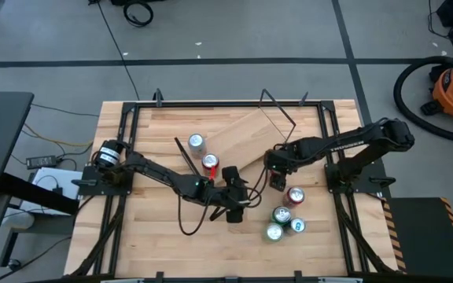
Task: Place canned beverage on shelf
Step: Put the top red soda can on the shelf
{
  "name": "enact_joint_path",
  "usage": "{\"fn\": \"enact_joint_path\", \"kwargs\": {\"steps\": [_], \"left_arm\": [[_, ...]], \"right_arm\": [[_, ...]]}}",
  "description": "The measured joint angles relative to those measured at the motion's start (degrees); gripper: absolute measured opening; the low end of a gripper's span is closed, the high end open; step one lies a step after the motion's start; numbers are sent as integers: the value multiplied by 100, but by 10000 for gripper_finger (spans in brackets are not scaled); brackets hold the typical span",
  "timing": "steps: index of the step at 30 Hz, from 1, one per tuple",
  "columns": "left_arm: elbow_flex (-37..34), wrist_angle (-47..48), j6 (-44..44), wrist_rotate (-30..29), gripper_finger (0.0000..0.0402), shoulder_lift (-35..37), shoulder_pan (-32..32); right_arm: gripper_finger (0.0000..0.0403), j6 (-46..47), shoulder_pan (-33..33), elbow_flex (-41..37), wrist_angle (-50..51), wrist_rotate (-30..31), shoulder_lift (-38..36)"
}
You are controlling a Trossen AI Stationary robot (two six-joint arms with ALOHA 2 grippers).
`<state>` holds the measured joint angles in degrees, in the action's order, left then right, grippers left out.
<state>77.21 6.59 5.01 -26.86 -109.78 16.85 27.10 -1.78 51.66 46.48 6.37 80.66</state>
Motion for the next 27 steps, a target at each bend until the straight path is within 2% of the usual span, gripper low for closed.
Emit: {"fn": "enact_joint_path", "kwargs": {"steps": [11, 21, 27], "left_arm": [[-2, -147, 487, -450, 355, -41, -98], [-2, -1124, 15, -1347, 355, -615, 41], [-2, -1665, 16, -1164, 355, -837, -141]], "right_arm": [[324, -114, 208, 117, 174, -413, -84], [323, -313, 141, 910, 778, -324, -424], [323, -298, 63, 914, 670, -454, -698]]}}
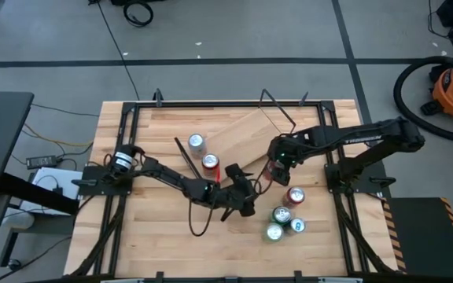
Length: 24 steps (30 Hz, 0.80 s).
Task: Place canned beverage on shelf
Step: Put the top red soda can on the shelf
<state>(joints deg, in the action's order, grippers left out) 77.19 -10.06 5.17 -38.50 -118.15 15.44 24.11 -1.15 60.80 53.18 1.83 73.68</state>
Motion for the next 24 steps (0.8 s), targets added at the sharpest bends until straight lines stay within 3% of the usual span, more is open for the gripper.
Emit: {"fn": "enact_joint_path", "kwargs": {"steps": [11, 17, 24], "left_arm": [[-4, -624, 214, 986, 359, -4, -415], [-4, -669, 225, 1039, 395, -4, -502], [0, -697, 595, 1114, 397, -35, -533]], "right_arm": [[323, 36, -285, 0, -338, -15, 17], [323, 30, -336, -2, -295, 0, 21], [323, -10, -368, 0, -115, 13, -85]]}}
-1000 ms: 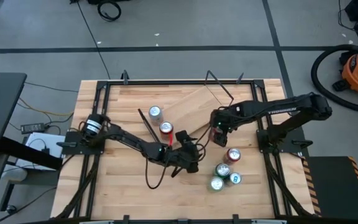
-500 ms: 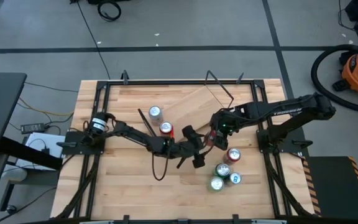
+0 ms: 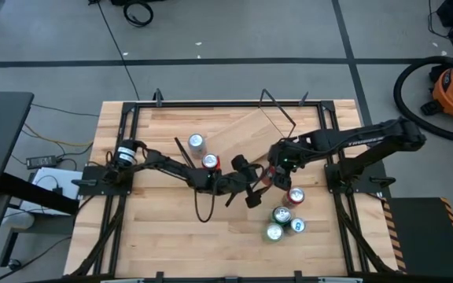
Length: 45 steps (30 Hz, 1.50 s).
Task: Place canned beverage on shelf
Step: Put the top red soda can on the shelf
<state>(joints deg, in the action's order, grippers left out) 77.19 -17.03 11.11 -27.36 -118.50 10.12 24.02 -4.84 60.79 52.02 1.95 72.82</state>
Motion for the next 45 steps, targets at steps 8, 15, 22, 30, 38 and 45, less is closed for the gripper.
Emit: {"fn": "enact_joint_path", "kwargs": {"steps": [8, 15, 22, 30, 38, 45], "left_arm": [[2, -141, -443, 5, 397, -437, 201], [2, -718, -1221, -17, 396, -492, 238], [0, -993, -1048, -22, 396, -494, 187], [-3, -1373, -1022, -132, 396, -494, 168], [168, -1372, -1072, -148, 396, -492, 168], [313, -1277, -1229, -202, 361, -492, 165]], "right_arm": [[323, -1, -24, -15, 243, 119, -222], [324, 155, -160, -234, 252, 189, -436], [324, 229, -330, -273, 126, 370, -512], [325, 436, -470, -275, -39, 396, -452], [325, 544, -725, -273, -691, 398, -451], [325, 810, -718, -273, -641, 401, -453]]}}
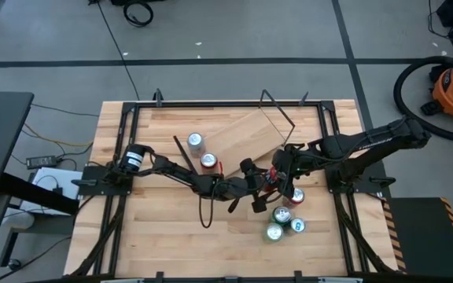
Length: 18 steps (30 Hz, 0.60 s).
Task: Place canned beverage on shelf
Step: Put the top red soda can on the shelf
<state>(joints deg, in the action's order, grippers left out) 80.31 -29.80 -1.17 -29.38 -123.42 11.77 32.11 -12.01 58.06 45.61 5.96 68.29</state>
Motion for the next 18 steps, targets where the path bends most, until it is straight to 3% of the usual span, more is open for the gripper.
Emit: {"fn": "enact_joint_path", "kwargs": {"steps": [6, 13, 18], "left_arm": [[0, 24, -35, -42, 311, 2, 0], [4, 101, -38, -95, 315, 7, -10], [4, 183, -128, -8, 315, 15, -24]], "right_arm": [[326, -27, 57, 0, 15, -1, -5], [326, -225, 64, 0, -11, -112, -5], [352, -615, 84, -1, -198, -388, -5]]}}
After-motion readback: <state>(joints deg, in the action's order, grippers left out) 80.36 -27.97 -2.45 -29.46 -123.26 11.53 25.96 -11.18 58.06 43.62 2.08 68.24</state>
